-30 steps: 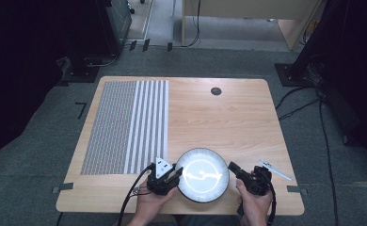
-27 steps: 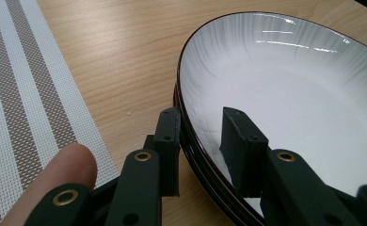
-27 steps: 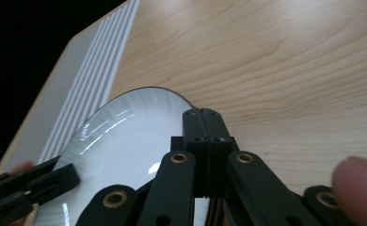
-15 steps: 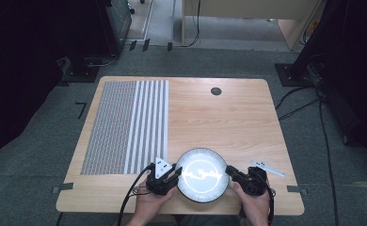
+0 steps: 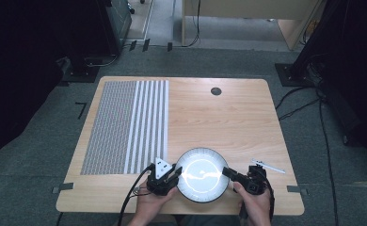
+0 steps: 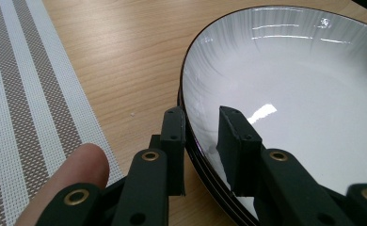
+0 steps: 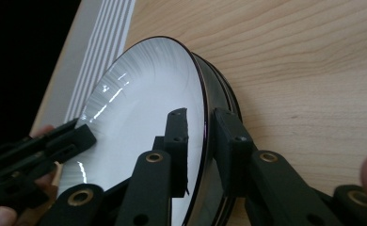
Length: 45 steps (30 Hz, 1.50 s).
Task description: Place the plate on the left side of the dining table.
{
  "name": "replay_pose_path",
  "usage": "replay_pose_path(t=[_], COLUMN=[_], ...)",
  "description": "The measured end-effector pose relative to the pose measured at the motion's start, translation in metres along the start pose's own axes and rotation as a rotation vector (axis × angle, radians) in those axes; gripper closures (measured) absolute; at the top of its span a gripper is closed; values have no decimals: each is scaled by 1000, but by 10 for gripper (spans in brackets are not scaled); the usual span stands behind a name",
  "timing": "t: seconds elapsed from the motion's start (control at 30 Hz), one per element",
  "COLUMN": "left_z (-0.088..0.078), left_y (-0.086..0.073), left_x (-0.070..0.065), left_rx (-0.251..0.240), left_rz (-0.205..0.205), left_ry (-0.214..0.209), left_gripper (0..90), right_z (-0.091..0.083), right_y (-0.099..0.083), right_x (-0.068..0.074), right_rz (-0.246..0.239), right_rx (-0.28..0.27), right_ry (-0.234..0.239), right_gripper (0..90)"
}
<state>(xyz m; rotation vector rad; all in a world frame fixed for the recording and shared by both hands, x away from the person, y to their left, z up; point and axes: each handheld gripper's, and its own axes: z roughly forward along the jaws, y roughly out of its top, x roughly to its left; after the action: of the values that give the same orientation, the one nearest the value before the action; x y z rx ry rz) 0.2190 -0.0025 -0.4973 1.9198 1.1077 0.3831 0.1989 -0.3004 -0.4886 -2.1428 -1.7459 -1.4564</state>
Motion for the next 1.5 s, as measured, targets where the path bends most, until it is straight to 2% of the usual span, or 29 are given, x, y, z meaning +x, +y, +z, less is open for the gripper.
replay_pose_path(t=[0.23, 0.33, 0.47, 0.53, 0.63, 0.83, 0.97, 1.13, 1.37, 1.5], left_z=[0, 0, -2, -3, -2, -2, -2, -1, -5, -8], left_y=[0, 0, 1, 2, 2, 3, 3, 4, 7, 8], left_x=[0, 1, 1, 2, 3, 6, 7, 6, 6, 9], left_rx=[-5, -7, -28, -28, -28, -11, 5, 24, 13, 1], left_rz=[0, -13, -18, -24, -26, -35, -26, -15, -24, -39], left_ry=[1, -6, 9, 4, 2, -29, -43, -52, -60, -58], left_gripper=[731, 731, 735, 741, 743, 737, 711, 658, 655, 652], right_z=[2, 3, 7, 10, 11, 11, 11, 11, 12, 11], right_y=[-1, -1, -3, -4, -4, -4, -5, -6, -7, -8], right_x=[3, 3, 4, 4, 4, -5, -4, -7, -10, -8], right_rz=[14, 27, 21, 12, 22, 106, 113, 142, 179, 170], right_rx=[1, 3, 12, 19, 15, -11, -25, -37, -44, -52], right_ry=[-23, -28, -38, -55, -69, -10, -9, 16, 44, 68], right_gripper=[765, 776, 787, 822, 852, 853, 854, 850, 848, 847])
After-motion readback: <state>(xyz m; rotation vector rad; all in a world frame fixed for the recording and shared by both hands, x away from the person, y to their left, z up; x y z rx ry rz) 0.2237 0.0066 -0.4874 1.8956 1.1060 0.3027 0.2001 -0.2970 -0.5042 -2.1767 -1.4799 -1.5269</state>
